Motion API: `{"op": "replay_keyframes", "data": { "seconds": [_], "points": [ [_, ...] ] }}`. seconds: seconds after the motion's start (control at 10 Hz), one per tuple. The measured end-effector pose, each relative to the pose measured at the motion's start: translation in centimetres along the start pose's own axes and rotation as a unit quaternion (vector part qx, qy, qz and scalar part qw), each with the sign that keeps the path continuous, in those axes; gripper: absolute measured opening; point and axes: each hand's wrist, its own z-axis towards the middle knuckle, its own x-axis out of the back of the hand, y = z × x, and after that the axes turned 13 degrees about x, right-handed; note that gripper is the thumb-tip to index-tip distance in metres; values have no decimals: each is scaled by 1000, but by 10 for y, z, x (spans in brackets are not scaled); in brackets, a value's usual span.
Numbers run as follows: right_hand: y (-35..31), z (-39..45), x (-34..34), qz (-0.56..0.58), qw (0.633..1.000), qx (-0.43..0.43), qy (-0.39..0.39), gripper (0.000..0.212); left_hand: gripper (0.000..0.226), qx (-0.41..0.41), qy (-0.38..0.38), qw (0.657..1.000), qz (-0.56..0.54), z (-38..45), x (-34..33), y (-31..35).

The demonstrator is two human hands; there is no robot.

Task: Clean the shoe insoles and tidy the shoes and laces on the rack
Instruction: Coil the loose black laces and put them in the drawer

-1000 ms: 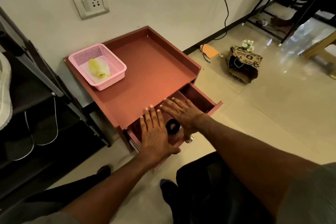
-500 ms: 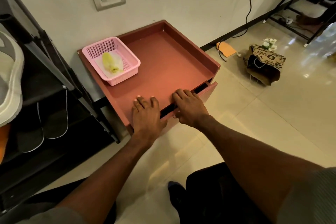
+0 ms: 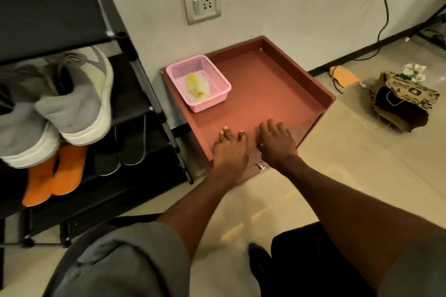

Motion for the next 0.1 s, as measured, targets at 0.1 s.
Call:
{"op": "replay_keyframes", "data": {
  "seconds": [0.1],
  "points": [
    [-23, -6, 25, 41, 999, -9, 17, 61, 48, -15, 57, 997, -46, -25, 25, -16]
  ]
}}
